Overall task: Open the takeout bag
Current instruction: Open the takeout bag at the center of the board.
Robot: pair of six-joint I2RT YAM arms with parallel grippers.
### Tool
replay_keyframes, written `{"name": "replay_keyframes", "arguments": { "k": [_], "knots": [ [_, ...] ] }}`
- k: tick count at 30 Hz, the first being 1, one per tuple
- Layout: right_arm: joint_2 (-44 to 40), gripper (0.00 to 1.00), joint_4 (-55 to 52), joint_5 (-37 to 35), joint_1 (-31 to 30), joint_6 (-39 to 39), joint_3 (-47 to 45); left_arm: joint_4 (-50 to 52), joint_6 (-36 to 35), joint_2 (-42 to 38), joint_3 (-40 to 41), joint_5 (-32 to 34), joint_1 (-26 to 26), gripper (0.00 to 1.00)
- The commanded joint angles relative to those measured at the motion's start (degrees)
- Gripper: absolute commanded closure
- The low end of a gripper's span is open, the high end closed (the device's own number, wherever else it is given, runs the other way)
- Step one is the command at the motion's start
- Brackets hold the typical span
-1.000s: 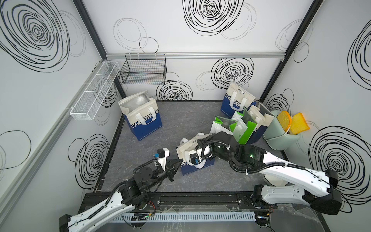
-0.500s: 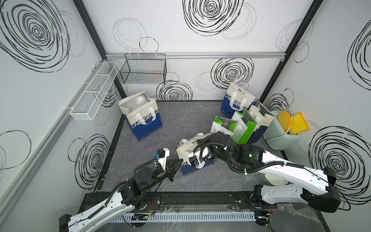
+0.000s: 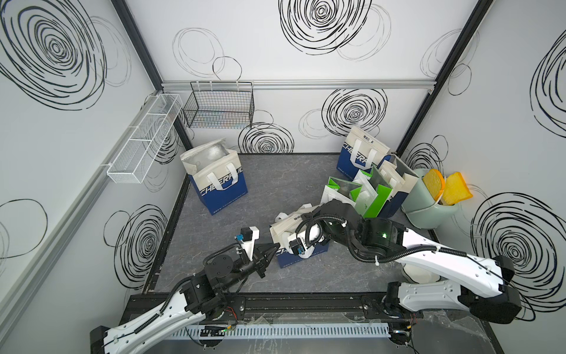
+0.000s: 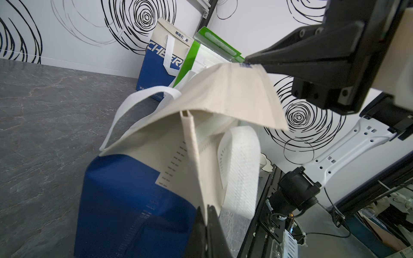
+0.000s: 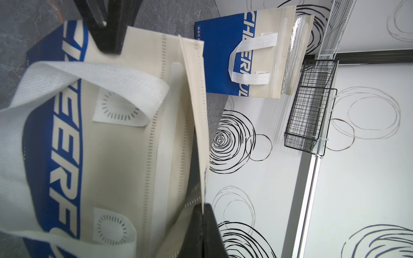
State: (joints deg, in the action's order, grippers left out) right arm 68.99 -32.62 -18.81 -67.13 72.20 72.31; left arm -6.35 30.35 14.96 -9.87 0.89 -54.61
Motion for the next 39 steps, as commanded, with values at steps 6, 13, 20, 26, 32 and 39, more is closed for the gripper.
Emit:
{"name": "replay_keyframes", "arguments": {
  "k": [6,13,20,26,32,39],
  "knots": [
    [-2.94,1.0,3.84,6.91,2.55,-6.28,7.44,3.15,-0.82,0.6,-0.6,-0.08,-0.41,1.0],
    [-2.84,1.0,2.43,7.22,4.26,-11.51,5.73,3.43,-1.08,0.32,-0.94,0.35,-0.32,1.0],
    [-2.34,1.0,0.25,14.68,8.41,-17.75,7.4,4.58,-0.99,-0.17,-1.59,1.35,-0.23,1.0],
    [-2.56,0.84,1.53,15.97,8.38,-19.64,3.56,5.32,-0.74,-1.82,-1.67,2.19,-0.13,1.0],
    [-4.64,0.6,1.42,18.75,8.02,-20.57,2.85,5.12,-0.82,-1.69,-1.67,2.4,-0.06,1.0],
    [-10.31,0.52,-0.91,15.39,8.14,-19.5,-2.8,5.04,-0.62,-2.79,-1.25,2.59,0.12,1.0]
  ]
}}
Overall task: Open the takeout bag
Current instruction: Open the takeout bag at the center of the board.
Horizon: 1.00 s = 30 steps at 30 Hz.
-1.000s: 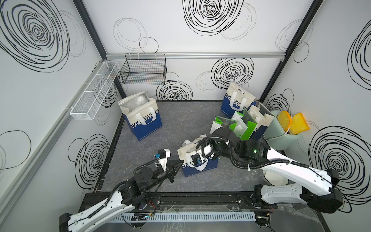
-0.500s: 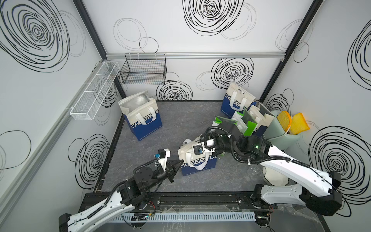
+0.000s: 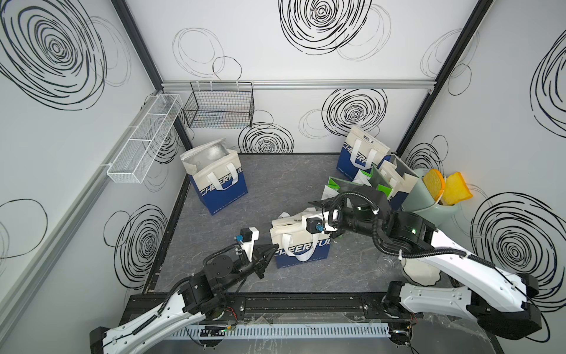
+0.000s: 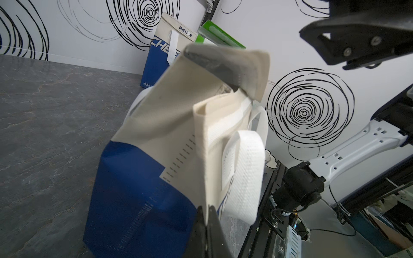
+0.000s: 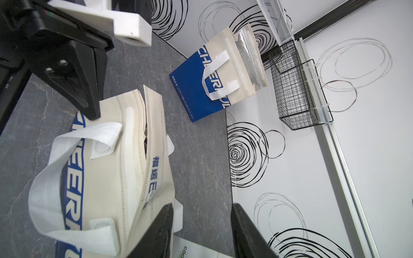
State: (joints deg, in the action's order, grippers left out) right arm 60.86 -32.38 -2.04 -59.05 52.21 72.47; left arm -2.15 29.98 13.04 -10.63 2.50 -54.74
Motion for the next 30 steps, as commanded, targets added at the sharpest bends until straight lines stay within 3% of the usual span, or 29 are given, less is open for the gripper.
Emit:
{"name": "replay_keyframes", "arguments": {
  "k": [1,10,20,30],
  "knots": [
    [-3.0,0.52,-1.63,-2.03,0.07,0.68,-4.01,0.83,-0.27,-0.91,-0.45,0.98,0.25,1.0],
    [-10.27,0.5,4.07,-8.31,-0.2,5.57,-16.79,0.4,-0.1,-0.83,-0.1,0.71,0.25,1.0],
    [-8.88,0.53,8.68,-12.45,-0.27,8.6,-19.7,0.4,0.17,-0.82,0.04,1.0,0.16,1.0],
    [-8.88,0.56,10.03,-11.27,-1.16,9.22,-20.55,0.51,0.17,-0.91,0.15,1.39,-0.1,1.0]
  ]
}}
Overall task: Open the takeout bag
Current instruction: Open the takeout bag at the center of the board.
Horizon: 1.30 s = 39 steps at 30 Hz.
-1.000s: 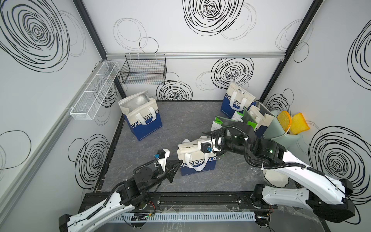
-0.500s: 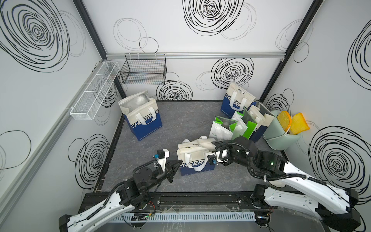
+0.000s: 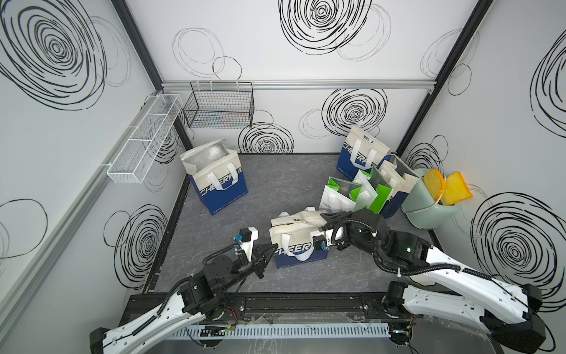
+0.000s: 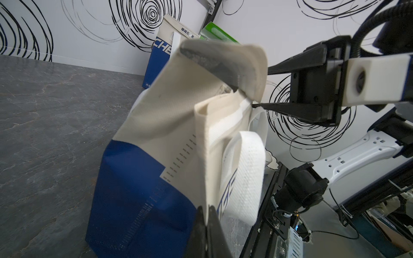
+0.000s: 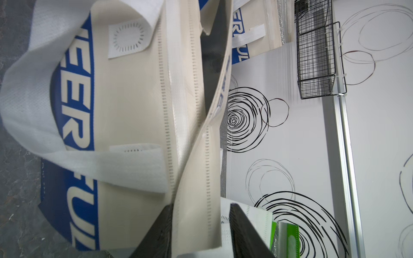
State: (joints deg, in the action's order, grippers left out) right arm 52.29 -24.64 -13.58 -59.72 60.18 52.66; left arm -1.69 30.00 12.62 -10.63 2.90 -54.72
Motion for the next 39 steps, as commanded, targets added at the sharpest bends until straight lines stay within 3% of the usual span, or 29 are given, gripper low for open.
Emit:
{"name": "replay_keyframes", "arguments": {
  "k": [1,7,21,25,39],
  "knots": [
    [-0.18,0.56,1.92,0.53,-0.64,1.28,-0.77,0.02,0.15,-0.49,0.13,0.97,-0.12,1.0],
    [0.24,0.57,2.99,0.19,-0.99,1.11,-1.42,0.02,0.27,-0.41,0.26,0.97,-0.12,1.0],
    [1.68,0.86,5.59,-2.43,-1.18,1.07,-0.99,0.02,0.3,-0.36,0.22,1.24,-0.39,1.0],
    [1.76,0.99,5.7,-2.96,-1.17,0.49,-0.45,0.01,0.22,-0.27,0.24,1.23,-0.39,1.0],
    [3.28,1.0,2.97,-1.44,-1.37,-5.2,6.79,-0.18,-0.27,0.26,0.13,0.69,-0.48,1.0]
  ]
}}
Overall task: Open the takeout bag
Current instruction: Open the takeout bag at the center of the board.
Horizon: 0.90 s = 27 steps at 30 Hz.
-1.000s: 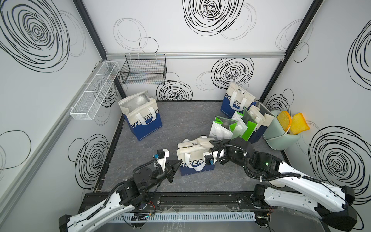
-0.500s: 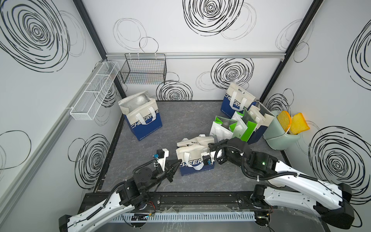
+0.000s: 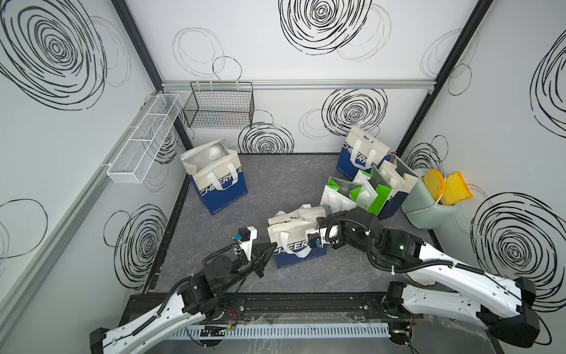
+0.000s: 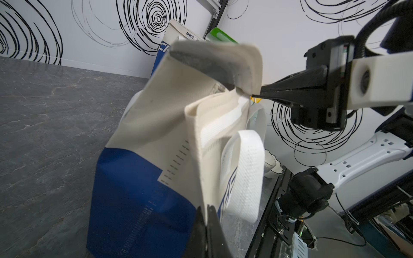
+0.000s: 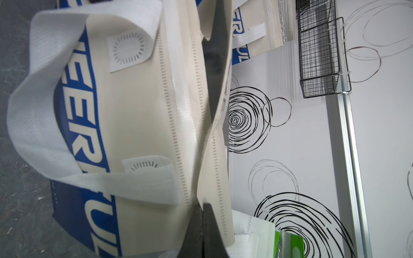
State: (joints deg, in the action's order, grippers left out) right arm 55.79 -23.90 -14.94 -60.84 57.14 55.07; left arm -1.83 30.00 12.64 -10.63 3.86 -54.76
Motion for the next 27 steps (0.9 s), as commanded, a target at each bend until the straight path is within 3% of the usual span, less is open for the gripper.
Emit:
{"name": "replay_keyframes", "arguments": {
  "k": [1,27],
  "knots": [
    [0.13,1.0,2.28,-0.77,-0.25,-2.38,5.05,-0.12,-0.28,0.42,0.09,-0.42,-0.43,1.0],
    [3.19,1.0,3.5,-0.27,-0.25,-14.59,13.49,0.55,-0.79,0.08,-0.17,0.35,-1.22,1.0]
  ]
}}
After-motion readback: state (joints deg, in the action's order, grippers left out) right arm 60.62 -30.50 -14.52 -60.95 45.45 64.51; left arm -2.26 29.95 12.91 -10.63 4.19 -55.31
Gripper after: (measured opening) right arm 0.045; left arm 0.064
